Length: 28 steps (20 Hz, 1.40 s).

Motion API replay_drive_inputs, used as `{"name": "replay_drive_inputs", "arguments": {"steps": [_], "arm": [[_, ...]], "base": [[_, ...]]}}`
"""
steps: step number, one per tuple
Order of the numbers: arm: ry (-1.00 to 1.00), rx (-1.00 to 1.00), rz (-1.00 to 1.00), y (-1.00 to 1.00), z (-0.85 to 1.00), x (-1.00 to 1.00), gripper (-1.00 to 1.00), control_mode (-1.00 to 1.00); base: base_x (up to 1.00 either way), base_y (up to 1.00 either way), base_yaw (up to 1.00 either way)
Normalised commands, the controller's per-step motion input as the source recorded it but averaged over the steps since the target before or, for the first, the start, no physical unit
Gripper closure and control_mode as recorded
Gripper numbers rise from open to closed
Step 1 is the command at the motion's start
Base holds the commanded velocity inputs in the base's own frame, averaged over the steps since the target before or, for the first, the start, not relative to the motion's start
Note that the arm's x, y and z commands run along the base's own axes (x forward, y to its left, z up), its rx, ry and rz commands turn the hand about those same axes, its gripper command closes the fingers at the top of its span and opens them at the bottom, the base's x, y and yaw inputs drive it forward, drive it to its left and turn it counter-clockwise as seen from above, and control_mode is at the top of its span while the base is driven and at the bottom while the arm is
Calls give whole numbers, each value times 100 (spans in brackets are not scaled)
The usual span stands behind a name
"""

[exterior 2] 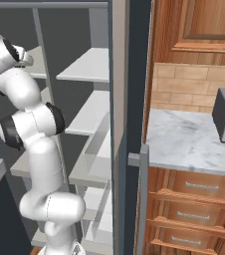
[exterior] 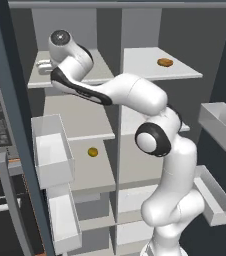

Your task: Pick up the frozen chicken drumstick from the freezer, place it on any shelf in the fridge, and close the fridge and freezer doors when done.

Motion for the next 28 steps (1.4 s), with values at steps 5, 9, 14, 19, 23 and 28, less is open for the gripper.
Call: {"name": "replay_drive_inputs", "arguments": {"steps": [5, 9, 14, 19, 23, 28], "arm": [[-18, 5, 1, 0, -17, 0, 100, -100], [-11, 8, 0, 0, 6, -64, 100, -100], [-1, 9, 0, 0, 12, -99, 100, -100], [-3, 2, -2, -66, 0, -93, 100, -100], [-1, 5, -8, -68, 4, -93, 100, -100], [-5, 2, -4, -43, 23, -100, 100, -100]], "base": [[0, 0, 0], [0, 0, 0], [0, 0, 0], [0, 0, 0], [0, 0, 0], [0, 0, 0]]}}
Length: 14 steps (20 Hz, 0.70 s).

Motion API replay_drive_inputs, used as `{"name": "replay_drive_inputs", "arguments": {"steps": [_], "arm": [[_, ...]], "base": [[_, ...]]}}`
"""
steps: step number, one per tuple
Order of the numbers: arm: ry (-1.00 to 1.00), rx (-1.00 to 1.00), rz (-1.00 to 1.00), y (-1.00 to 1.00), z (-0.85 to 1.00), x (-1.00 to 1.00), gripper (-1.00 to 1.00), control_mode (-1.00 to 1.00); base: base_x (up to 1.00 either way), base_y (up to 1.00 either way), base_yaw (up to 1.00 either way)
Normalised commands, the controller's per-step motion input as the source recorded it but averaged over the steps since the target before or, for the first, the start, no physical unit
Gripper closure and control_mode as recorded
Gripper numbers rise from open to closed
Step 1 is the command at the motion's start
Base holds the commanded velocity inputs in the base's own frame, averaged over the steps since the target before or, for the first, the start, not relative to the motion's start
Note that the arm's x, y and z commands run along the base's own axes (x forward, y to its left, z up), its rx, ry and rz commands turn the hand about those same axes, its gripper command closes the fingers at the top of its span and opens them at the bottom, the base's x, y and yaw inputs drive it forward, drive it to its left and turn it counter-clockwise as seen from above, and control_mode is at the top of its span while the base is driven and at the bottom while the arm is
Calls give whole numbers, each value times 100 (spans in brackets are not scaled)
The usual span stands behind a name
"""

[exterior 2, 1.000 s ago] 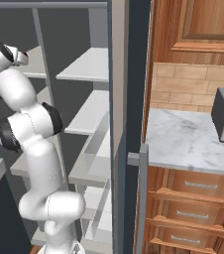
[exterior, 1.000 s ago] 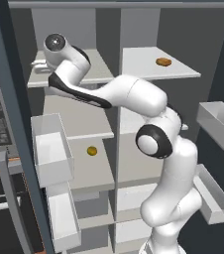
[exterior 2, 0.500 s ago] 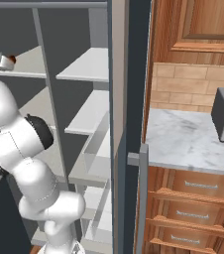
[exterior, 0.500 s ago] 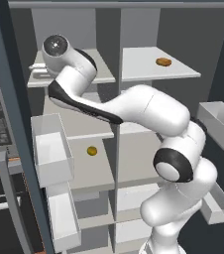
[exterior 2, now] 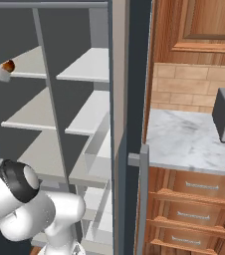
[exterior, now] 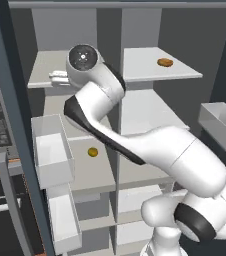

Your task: Pick up the frozen chicken drumstick from the freezer, place it on any shelf in the fridge, and close the fridge and freezer doors when done.

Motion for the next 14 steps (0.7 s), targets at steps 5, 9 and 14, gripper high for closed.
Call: {"name": "replay_drive_inputs", "arguments": {"steps": [5, 9, 14], "arm": [[-3, 3, -9, -87, 30, -84, 100, -100], [0, 6, -2, -100, 8, -36, 100, -100], [0, 7, 0, -100, 1, -10, 100, -100]], "base": [[0, 0, 0], [0, 0, 0], [0, 0, 0]]}}
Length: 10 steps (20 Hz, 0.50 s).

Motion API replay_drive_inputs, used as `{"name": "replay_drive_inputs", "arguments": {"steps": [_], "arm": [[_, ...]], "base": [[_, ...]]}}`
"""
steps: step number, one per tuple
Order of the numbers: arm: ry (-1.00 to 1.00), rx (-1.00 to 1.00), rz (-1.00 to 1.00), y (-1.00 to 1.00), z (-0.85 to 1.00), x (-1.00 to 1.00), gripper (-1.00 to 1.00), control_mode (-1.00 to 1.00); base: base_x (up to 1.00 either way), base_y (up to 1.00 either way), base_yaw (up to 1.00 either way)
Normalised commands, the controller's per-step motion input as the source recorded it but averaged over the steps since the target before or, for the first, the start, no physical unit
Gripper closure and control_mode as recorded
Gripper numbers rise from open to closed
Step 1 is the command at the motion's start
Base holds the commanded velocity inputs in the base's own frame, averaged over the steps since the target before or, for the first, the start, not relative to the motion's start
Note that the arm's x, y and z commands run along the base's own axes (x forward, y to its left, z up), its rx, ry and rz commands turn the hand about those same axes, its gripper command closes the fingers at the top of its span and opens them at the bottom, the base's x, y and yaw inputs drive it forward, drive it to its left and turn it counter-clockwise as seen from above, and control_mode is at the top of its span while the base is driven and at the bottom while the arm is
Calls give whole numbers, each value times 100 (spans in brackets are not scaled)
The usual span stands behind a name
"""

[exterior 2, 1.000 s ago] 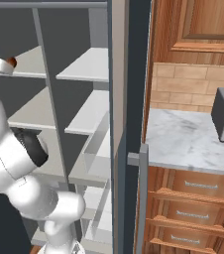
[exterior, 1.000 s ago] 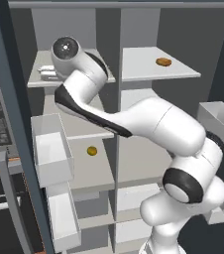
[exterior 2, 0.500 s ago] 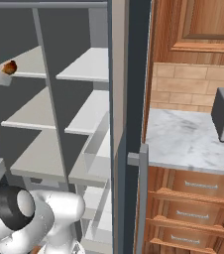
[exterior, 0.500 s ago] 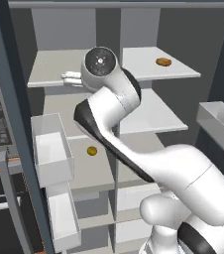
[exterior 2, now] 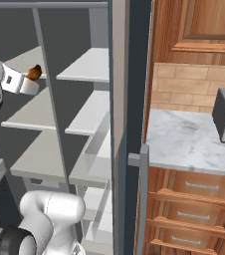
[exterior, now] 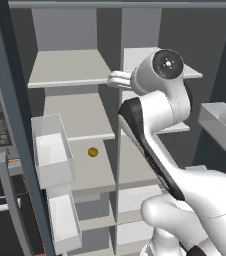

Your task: Pick up the frozen chicken drumstick from the freezer, place it on any shelf in the fridge, and close the fridge and freezer doors when done.

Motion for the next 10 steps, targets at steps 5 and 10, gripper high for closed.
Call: {"name": "replay_drive_inputs", "arguments": {"steps": [5, 10], "arm": [[1, 10, 0, -100, 3, 15, 100, -100], [13, 11, 1, -98, 18, 76, 100, -100]], "base": [[0, 0, 0], [0, 0, 0]]}}
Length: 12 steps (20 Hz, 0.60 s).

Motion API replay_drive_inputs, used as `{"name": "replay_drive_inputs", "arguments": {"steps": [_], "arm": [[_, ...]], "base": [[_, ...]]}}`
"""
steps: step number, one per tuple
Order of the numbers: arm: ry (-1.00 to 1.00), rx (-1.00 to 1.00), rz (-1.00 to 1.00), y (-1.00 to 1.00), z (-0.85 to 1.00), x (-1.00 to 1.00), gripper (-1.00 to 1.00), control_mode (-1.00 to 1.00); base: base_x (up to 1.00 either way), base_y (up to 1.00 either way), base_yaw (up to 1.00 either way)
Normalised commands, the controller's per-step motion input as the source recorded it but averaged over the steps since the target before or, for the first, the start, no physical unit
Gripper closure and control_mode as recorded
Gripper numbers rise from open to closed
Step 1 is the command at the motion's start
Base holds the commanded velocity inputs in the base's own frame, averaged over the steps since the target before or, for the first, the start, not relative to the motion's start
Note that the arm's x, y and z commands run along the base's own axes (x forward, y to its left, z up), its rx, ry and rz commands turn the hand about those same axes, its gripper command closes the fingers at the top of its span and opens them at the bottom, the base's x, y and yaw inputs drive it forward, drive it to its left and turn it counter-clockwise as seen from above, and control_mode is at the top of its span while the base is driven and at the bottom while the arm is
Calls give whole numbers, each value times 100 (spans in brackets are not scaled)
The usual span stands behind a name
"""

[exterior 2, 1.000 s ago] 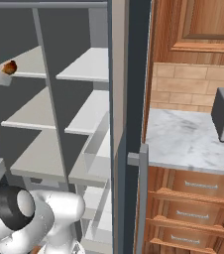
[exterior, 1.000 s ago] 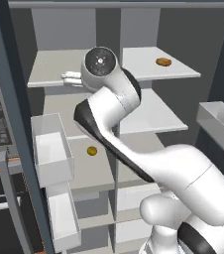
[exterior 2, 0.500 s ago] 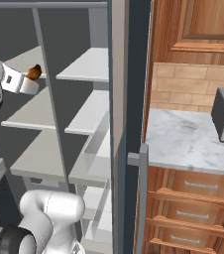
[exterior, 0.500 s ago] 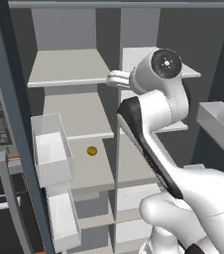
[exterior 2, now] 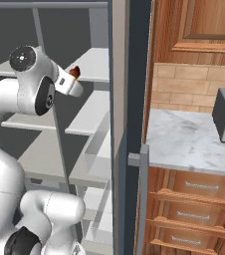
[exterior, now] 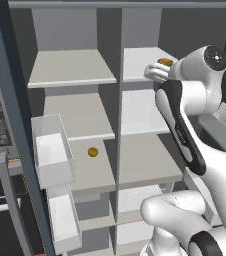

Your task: Pick up the frozen chicken drumstick from the freezer, place it on any shelf in the fridge, and close the fridge and freezer doors when done.

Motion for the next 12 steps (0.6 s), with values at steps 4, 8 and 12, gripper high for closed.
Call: {"name": "replay_drive_inputs", "arguments": {"steps": [4, 8, 12], "arm": [[16, 7, 2, -84, 2, 90, 100, -100], [14, 1, 0, -33, 6, 83, 100, -100], [15, 0, 0, 0, 0, 90, 100, -100]], "base": [[0, 0, 0], [0, 0, 0], [0, 0, 0]]}}
